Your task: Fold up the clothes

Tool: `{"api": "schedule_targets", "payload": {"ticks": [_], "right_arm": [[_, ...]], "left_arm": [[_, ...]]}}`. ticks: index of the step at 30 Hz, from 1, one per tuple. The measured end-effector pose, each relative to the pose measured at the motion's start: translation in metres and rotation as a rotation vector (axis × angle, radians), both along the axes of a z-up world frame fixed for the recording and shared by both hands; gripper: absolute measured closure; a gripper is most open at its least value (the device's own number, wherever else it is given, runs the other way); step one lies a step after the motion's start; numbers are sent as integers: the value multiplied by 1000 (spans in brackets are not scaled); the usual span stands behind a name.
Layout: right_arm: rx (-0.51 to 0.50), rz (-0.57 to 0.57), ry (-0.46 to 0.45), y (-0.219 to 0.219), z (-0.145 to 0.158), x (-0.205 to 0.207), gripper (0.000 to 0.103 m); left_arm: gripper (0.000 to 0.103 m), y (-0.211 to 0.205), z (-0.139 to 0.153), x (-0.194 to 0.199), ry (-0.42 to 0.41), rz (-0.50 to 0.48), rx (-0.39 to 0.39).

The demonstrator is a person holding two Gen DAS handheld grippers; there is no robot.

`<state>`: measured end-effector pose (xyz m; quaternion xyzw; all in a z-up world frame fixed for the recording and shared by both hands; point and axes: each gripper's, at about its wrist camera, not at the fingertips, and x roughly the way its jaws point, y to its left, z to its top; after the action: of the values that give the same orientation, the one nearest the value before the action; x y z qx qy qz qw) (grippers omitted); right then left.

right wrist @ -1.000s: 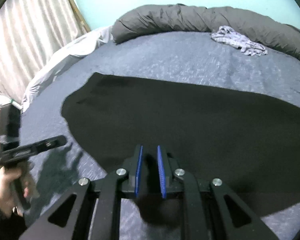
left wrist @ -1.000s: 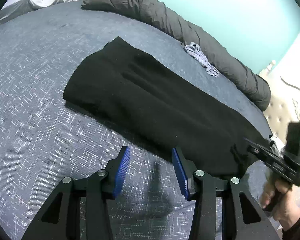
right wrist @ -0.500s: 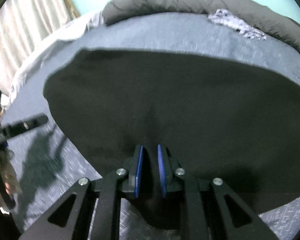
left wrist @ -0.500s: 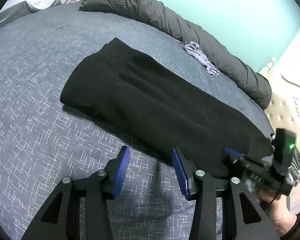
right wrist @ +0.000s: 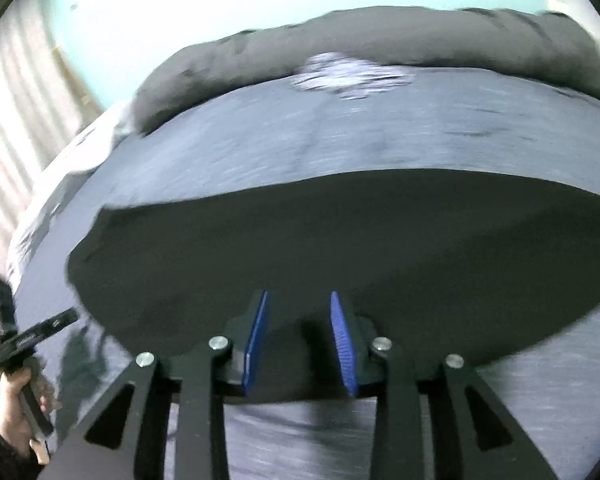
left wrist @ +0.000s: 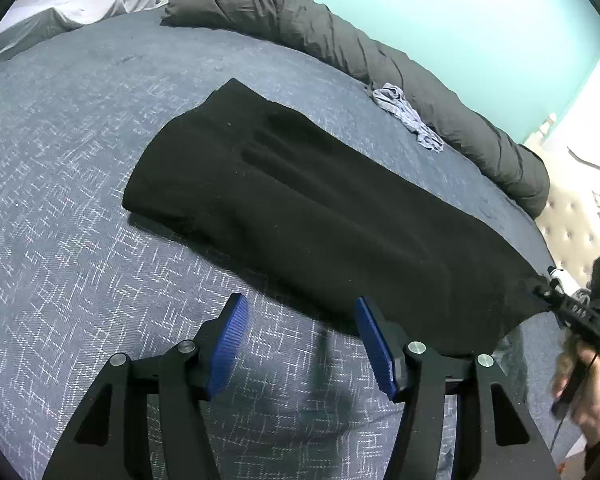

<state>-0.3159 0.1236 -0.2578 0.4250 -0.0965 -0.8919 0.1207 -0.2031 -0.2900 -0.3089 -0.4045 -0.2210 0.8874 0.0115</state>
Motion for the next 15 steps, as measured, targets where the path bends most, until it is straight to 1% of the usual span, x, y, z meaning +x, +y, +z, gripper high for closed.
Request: {"api": "schedule_targets", "payload": {"ticks": [2,3,4,6,8,9,11,13,15], "right_arm": [[-3,-70,-8,37,0,5,63],[-6,-101,-9,53,0,10,57],[-11,-133,-12,70,0,13,55],[-24,-203,-18,102,-3,18,54],[-48,-274,-25,134,-7,25,50],[-59,-305,-26,146,-9,27,45],[-92,-368,-36,175,-16,31,44],[-118,-410,-40,199,-20,35,43],[-116,-445,-30,217,-22,36,40]], "left_arm": [[42,2,0,-1,-3,0,-5],[41,3,0,-1,-5,-1,-6],[40,4,0,-1,-6,-2,-7],[35,4,-1,-1,-6,-2,-11],[32,7,-1,-2,-7,-1,-17],[31,8,-1,-3,-7,-1,-19],[27,11,-2,-3,-7,-2,-15],[26,14,-2,-4,-6,-3,-15],[26,17,-2,-5,-6,-5,-22]]}}
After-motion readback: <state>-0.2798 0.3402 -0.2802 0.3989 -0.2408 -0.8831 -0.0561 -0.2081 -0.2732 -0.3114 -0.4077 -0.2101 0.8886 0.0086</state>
